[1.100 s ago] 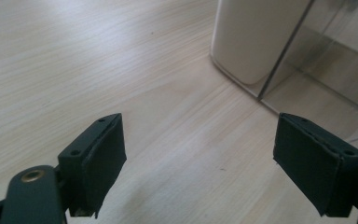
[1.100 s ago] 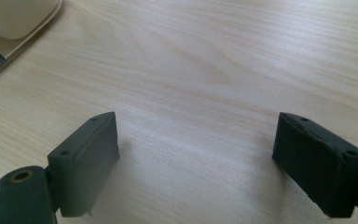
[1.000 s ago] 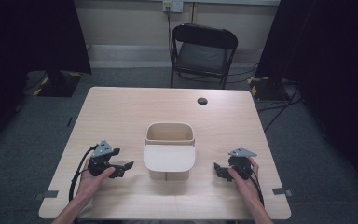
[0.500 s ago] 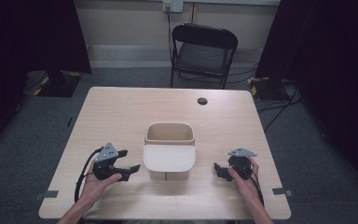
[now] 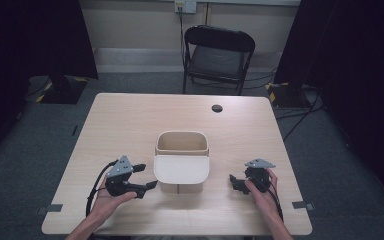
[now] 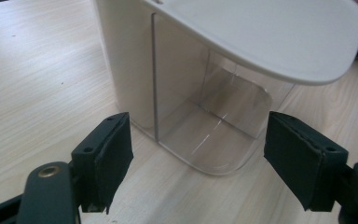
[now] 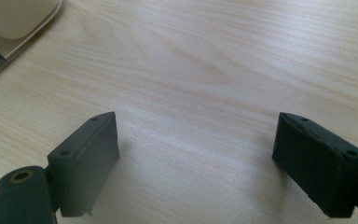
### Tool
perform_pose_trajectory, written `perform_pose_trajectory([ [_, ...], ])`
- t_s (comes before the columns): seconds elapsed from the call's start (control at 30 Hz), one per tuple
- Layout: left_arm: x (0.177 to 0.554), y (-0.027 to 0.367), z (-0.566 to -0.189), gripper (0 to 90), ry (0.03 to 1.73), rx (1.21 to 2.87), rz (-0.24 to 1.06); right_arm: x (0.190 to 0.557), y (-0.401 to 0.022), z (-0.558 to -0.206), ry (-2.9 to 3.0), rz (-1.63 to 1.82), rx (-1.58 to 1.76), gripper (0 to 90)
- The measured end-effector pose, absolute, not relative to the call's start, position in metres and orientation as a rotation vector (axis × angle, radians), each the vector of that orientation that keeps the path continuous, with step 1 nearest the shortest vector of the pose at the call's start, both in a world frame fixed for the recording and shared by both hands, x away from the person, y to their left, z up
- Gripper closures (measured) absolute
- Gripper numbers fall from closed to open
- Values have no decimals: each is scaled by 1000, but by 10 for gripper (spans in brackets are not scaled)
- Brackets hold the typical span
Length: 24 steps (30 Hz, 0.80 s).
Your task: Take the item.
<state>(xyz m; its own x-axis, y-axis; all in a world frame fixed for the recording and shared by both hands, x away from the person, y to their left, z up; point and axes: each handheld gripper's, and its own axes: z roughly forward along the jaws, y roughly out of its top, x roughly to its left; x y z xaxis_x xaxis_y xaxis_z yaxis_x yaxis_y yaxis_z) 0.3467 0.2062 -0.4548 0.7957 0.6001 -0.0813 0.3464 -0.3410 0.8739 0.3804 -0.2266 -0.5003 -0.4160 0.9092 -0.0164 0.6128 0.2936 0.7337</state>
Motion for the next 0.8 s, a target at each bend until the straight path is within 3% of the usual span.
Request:
perform_pose_trajectory([
  [0.8, 343, 190, -450, 274, 642, 1962, 294, 380, -227, -500, 2134, 919, 1360, 136],
])
